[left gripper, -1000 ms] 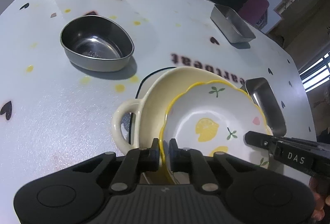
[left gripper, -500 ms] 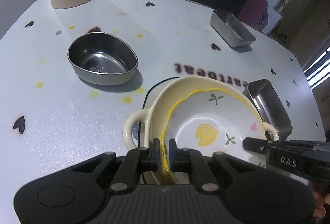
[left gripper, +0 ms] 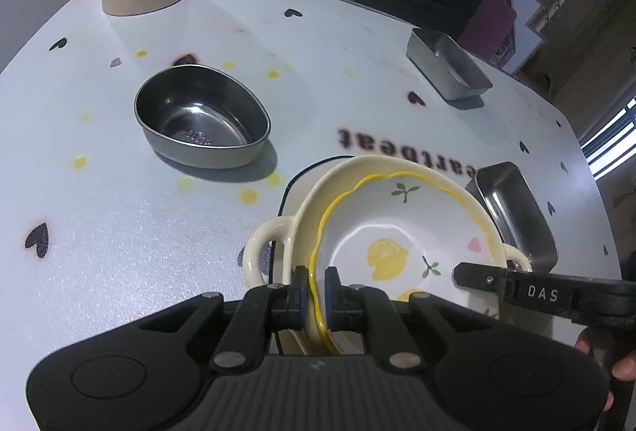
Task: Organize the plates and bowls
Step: 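Open both grippers to release the lemon-print bowl, then move both grippers to the rim of the large steel tray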
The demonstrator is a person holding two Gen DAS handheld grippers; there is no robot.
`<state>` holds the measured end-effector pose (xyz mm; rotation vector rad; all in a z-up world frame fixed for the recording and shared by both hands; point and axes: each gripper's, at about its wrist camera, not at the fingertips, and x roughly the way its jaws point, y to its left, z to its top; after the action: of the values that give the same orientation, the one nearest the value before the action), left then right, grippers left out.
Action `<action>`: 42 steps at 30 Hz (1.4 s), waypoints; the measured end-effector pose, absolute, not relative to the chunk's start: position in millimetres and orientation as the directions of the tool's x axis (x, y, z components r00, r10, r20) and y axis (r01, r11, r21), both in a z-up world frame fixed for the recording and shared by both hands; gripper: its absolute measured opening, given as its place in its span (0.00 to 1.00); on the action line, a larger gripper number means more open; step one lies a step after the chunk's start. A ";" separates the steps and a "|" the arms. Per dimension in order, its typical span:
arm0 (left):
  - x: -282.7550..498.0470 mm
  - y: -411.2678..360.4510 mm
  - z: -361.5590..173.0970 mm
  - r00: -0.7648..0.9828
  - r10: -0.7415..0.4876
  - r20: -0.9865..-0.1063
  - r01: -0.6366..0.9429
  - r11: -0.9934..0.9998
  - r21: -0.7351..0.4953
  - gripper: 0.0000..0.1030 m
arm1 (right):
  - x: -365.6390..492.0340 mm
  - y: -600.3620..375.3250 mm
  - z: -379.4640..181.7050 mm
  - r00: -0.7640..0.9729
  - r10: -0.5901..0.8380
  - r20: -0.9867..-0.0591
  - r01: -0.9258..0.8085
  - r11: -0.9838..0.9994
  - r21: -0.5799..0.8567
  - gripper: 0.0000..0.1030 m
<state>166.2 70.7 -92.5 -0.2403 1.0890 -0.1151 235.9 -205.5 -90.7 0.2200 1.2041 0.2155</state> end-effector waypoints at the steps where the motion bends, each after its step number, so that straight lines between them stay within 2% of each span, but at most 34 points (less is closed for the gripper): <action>1: 165.8 70.4 -92.1 0.462 -0.208 -0.862 -0.025 0.969 -0.247 0.09 | 236.6 -205.8 -91.3 0.335 0.284 -0.898 -0.046 0.957 0.286 0.11; 9: 162.5 71.3 -86.4 0.473 -0.205 -0.857 -0.017 0.970 -0.241 0.09 | 233.4 -199.8 -87.7 0.303 0.267 -0.915 -0.056 0.963 0.262 0.14; 13: 160.1 71.7 -85.6 0.474 -0.207 -0.856 -0.012 0.970 -0.241 0.09 | 226.9 -206.2 -65.5 0.390 0.270 -0.880 -0.066 0.962 0.266 0.37; 32: 143.9 65.5 -66.3 0.511 -0.198 -0.837 -0.002 0.973 -0.231 0.10 | 201.6 -213.4 -47.5 0.413 0.301 -0.860 -0.122 0.954 0.275 0.37; 34: 142.1 64.9 -61.1 0.522 -0.198 -0.829 -0.002 0.972 -0.233 0.16 | 197.4 -217.9 -43.0 0.433 0.314 -0.845 -0.122 0.949 0.290 0.40; 35: 141.3 64.3 -57.2 0.534 -0.195 -0.822 -0.001 0.973 -0.232 0.25 | 194.9 -220.6 -39.6 0.449 0.318 -0.835 -0.122 0.948 0.295 0.43; 36: 140.9 64.0 -53.5 0.546 -0.194 -0.815 0.001 0.973 -0.230 0.37 | 191.7 -223.6 -35.1 0.470 0.317 -0.823 -0.122 0.948 0.296 0.51; 37: 140.3 62.8 -48.7 0.564 -0.193 -0.803 0.007 0.973 -0.229 0.44 | 189.5 -224.9 -30.9 0.489 0.312 -0.814 -0.120 0.949 0.291 0.59; 39: 140.0 59.9 -39.5 0.603 -0.198 -0.773 0.021 0.972 -0.233 0.82 | 182.7 -232.2 -21.9 0.539 0.300 -0.787 -0.114 0.952 0.285 0.68; 41: 140.2 54.2 -29.2 0.645 -0.192 -0.739 0.038 0.975 -0.220 0.99 | 177.6 -242.6 -14.4 0.571 0.295 -0.766 -0.098 0.951 0.292 0.82; 42: 140.8 50.2 -23.8 0.665 -0.188 -0.723 0.053 0.977 -0.205 1.00 | 175.5 -248.9 -11.3 0.587 0.290 -0.756 -0.085 0.951 0.298 0.85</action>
<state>140.8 50.2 -23.8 -0.1723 0.8332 -0.1373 175.5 -248.9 -11.3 0.2408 0.9201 0.2209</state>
